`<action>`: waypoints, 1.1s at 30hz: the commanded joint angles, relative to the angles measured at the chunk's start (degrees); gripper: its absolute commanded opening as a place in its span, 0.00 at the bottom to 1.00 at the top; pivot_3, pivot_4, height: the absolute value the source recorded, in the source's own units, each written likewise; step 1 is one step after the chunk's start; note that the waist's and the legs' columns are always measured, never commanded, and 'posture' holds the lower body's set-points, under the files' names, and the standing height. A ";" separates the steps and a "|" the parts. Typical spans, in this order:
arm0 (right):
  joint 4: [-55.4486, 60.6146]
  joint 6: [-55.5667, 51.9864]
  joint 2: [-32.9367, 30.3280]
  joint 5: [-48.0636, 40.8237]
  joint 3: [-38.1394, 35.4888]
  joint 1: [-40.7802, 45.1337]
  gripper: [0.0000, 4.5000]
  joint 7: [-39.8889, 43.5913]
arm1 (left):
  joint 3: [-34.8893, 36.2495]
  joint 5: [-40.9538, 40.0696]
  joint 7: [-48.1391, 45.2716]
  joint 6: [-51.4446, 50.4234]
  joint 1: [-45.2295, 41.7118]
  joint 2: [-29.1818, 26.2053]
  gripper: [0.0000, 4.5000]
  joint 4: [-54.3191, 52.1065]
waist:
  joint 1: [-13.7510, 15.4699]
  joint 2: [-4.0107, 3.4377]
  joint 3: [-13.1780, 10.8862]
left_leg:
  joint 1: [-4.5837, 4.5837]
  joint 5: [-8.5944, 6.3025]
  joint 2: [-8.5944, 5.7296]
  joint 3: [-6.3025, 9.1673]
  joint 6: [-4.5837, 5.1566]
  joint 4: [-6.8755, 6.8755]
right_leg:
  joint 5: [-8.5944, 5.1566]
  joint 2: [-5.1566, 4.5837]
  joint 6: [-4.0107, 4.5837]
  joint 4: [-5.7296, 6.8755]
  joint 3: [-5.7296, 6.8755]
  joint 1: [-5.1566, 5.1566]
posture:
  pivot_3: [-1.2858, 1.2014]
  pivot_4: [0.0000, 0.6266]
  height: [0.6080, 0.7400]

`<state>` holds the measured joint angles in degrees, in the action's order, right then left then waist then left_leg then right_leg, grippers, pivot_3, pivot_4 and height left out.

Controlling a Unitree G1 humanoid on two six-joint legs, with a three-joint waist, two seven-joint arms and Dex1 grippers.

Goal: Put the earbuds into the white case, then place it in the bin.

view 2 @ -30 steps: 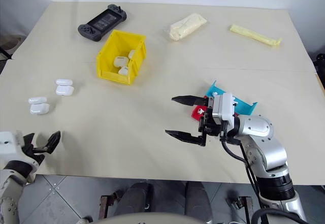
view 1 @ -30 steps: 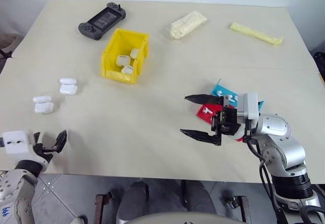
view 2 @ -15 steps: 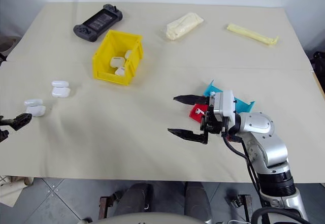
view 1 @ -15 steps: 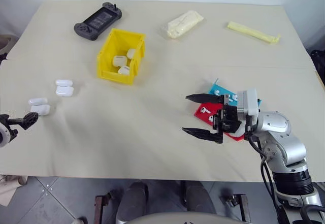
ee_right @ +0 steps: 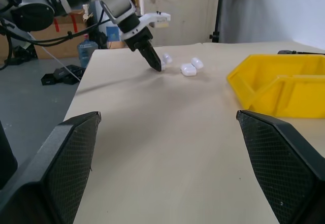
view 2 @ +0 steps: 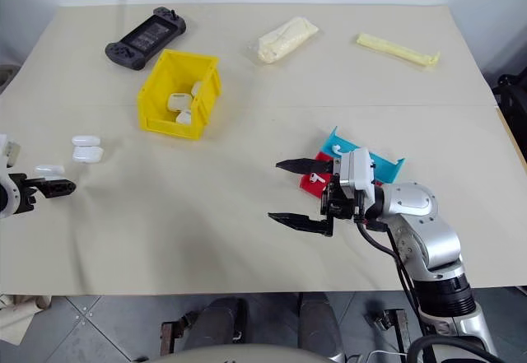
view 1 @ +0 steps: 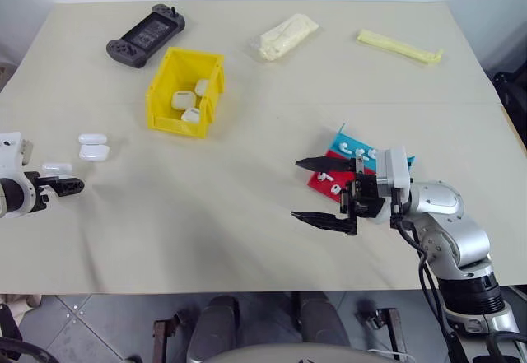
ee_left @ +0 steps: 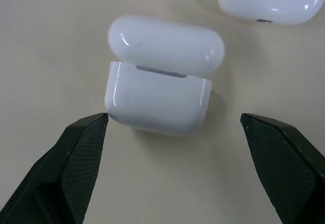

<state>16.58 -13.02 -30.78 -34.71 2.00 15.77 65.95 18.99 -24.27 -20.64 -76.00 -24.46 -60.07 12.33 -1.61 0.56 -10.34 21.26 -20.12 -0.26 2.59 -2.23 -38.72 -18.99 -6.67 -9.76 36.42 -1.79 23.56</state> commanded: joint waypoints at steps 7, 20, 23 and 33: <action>3.16 0.66 0.31 -0.54 -0.43 -0.85 1.00 -1.47 | -4.97 3.30 -3.67 4.47 -3.69 -1.54 0.99 3.87 | 0.04 0.00 0.00 | 0.00 0.00 -0.01 0.00 0.00 -0.01 | 0.00 0.00 0.00 0.03 -0.01 0.00 | 0.52 0.24 1.00; 4.35 0.54 0.05 -0.61 -0.74 -1.68 1.00 -3.02 | -14.24 8.78 -13.96 13.10 -6.63 -4.79 0.99 8.96 | 0.06 0.00 0.00 | 0.00 0.00 -0.02 -0.04 0.01 -0.16 | 0.00 0.01 0.00 0.14 -0.01 -0.01 | 0.52 0.24 1.00; 4.68 0.33 -0.05 -0.76 -0.81 -1.83 1.00 -3.30 | -17.10 10.33 -18.28 16.26 -7.13 -7.05 0.99 9.61 | 0.02 0.00 0.00 | 0.00 -0.01 -0.02 -0.04 0.01 -0.15 | 0.00 0.01 0.00 0.13 -0.01 -0.01 | 0.52 0.24 1.00; 5.39 -0.31 -0.31 -0.97 -1.01 -2.26 1.00 -4.07 | -23.20 16.16 -27.17 26.99 -11.48 -7.17 0.99 17.80 | 0.03 0.00 0.00 | 0.03 -0.02 -0.03 -0.28 0.03 -0.16 | 0.00 0.03 0.00 0.15 0.03 -0.01 | 0.52 0.24 1.00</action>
<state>19.85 -13.34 -30.76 -34.63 1.96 13.87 62.14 -3.60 -10.06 -46.12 -51.71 -35.27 -66.07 28.51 -1.58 0.56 -10.33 21.30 -20.14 -0.29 2.29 -2.19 -38.89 -18.99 -6.63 -9.76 36.56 -1.76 23.56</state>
